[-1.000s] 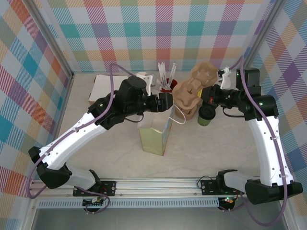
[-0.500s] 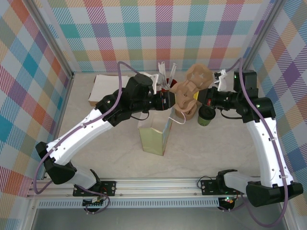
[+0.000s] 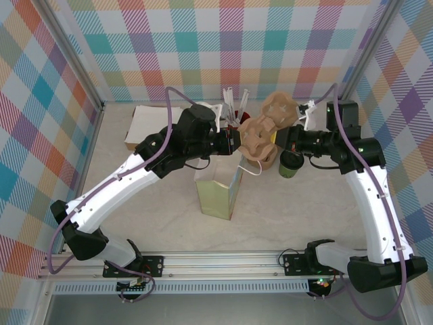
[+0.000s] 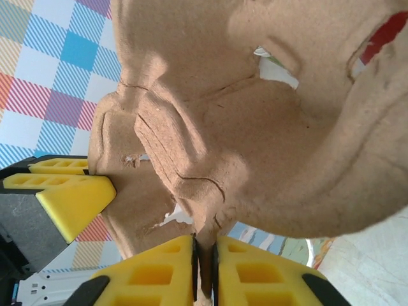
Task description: Pack the takeout coffee
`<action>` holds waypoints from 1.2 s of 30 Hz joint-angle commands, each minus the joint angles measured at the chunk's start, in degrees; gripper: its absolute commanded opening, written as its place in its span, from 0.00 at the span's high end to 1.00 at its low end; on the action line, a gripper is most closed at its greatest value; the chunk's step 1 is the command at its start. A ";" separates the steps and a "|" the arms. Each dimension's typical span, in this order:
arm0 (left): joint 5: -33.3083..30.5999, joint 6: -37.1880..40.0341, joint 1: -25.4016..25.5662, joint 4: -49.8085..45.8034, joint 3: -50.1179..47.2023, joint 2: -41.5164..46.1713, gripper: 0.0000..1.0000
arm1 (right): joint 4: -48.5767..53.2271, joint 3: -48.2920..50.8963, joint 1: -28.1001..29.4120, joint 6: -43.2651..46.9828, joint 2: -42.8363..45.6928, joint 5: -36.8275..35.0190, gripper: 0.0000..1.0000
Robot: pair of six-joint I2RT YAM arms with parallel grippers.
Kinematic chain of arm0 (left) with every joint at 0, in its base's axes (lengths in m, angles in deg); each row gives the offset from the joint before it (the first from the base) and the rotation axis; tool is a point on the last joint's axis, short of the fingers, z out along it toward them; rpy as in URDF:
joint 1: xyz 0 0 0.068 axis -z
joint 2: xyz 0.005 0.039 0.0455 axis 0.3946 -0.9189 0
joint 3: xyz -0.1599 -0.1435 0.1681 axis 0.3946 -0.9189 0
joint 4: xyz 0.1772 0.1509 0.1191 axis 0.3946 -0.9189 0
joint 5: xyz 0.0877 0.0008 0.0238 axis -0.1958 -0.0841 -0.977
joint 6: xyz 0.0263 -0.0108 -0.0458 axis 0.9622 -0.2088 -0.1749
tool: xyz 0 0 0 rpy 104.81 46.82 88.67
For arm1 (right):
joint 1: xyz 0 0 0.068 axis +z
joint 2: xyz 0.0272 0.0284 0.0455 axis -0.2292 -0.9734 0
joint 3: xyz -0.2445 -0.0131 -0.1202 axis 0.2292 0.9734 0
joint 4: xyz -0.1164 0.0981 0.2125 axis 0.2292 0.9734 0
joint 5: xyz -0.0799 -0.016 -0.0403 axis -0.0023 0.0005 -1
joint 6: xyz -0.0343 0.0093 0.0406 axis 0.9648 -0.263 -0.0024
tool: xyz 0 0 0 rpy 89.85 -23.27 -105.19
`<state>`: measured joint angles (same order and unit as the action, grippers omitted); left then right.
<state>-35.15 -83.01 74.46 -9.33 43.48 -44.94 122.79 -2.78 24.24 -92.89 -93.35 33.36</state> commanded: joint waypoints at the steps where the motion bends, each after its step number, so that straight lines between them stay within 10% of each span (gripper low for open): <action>1: -0.89 0.08 -0.35 -1.21 1.53 1.04 0.93 | -0.19 -0.46 0.36 2.07 1.56 -0.82 0.75; 11: -3.70 0.22 -0.49 -4.97 1.08 4.10 1.00 | 8.34 -6.59 0.27 11.35 1.86 -6.95 0.34; 19: -6.67 -0.86 -0.51 -9.20 0.21 5.97 1.00 | 16.93 -19.30 1.36 14.18 -4.03 -10.26 0.37; 36: -6.90 -1.72 -0.51 -10.09 -0.25 6.62 1.00 | 39.01 -57.20 27.95 27.39 -32.92 -47.68 0.34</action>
<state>-41.01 -84.48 74.46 -19.03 43.35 -39.87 156.21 -56.92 50.51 -69.17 -124.63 -6.81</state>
